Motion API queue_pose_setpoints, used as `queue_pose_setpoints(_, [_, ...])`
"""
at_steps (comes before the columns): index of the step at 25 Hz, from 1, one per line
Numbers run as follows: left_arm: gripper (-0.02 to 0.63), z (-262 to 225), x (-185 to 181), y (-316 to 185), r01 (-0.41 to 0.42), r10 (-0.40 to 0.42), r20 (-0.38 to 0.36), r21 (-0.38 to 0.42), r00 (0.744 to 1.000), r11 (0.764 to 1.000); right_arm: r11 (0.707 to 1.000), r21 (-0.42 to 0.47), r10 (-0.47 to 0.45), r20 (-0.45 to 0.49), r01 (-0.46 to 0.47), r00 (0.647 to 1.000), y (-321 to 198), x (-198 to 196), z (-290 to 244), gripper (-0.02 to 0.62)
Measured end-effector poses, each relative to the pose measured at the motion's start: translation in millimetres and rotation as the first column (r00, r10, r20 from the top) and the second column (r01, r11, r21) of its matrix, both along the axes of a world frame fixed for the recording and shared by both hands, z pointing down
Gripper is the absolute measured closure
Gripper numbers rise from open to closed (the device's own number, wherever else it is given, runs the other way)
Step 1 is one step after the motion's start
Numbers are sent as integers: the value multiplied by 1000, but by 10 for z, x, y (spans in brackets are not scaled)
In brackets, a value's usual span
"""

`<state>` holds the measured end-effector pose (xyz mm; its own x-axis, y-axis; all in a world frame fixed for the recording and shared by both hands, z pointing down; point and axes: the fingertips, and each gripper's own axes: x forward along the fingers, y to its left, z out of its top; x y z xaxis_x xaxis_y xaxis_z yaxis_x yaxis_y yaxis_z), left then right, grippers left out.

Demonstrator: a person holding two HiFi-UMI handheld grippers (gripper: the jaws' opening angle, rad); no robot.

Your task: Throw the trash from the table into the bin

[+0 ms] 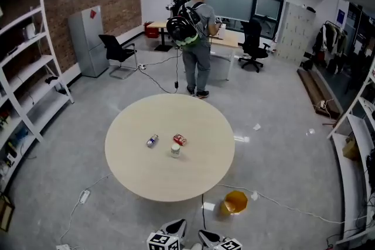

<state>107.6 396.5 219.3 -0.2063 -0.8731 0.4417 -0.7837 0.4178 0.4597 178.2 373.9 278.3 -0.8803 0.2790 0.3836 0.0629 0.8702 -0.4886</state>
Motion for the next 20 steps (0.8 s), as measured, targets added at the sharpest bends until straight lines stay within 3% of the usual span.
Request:
queue_pose_setpoints(4, [600, 176, 13, -93, 19, -20, -19, -23, 1000, 1000, 995, -86, -52, 48, 56, 997, -30, 39, 28, 592])
queue_pose_setpoints(9, [600, 103, -149, -253, 66, -68, -36, -56, 997, 996, 989, -131, -61, 93, 72, 994, -207, -62, -77, 580])
queue_pose_setpoints(12, [600, 138, -314, -320, 46, -49, -46, -61, 998, 997, 986, -129, -97, 62, 105, 993, -177, -265, -6, 531])
queue_pose_setpoints(16, [600, 236, -767, -463, 31, -35, -94, -48, 995, 998, 988, -92, -121, 11, 122, 993, -231, -705, 71, 514])
queue_pose_setpoints(20, [600, 90, -1434, -566, 9, -10, -115, -8, 993, 1000, 999, -38, -32, 6, 32, 999, -400, -1262, -10, 514])
